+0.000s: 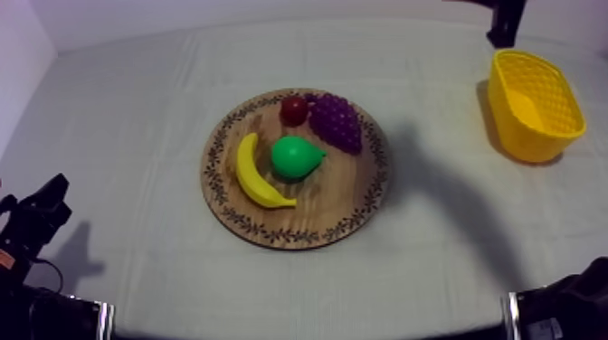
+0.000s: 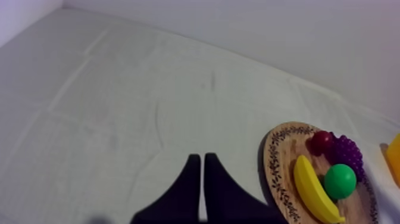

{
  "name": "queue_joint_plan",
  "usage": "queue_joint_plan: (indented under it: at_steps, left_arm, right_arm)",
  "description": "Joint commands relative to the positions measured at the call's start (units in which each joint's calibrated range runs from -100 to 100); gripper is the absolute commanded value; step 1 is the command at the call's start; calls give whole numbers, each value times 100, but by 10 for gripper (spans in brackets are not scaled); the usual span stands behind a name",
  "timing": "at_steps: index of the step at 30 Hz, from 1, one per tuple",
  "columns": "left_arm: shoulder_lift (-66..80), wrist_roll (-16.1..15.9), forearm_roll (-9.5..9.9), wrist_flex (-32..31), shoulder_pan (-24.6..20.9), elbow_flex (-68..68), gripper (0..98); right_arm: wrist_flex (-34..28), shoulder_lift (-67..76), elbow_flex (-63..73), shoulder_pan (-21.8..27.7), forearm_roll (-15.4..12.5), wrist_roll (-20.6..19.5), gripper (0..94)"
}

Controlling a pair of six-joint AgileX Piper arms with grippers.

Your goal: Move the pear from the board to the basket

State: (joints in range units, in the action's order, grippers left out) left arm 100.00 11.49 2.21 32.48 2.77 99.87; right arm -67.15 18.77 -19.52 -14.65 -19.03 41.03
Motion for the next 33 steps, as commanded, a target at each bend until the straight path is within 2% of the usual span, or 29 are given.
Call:
queue_joint_plan:
  at_steps: [1,7,12,21,25,33]
  left_arm:
    - [0,-3,2,1,1,2,1]
    - [0,-3,2,1,1,2,1]
    - [0,-1,2,1,1,2,1]
    - [0,1,2,1,1,2,1]
    - [0,1,2,1,1,2,1]
    - [0,0,2,1,1,2,1]
  right_arm:
    - [-83,-404,43,-181,47,158,4]
    - [15,-974,-35,-397,31,325,35]
    - [337,-1375,-204,-585,88,211,208]
    - [1084,-2212,-375,-956,296,302,459]
    - [1414,-2550,-404,-1080,356,276,523]
    - [1914,-3201,-358,-1268,270,318,633]
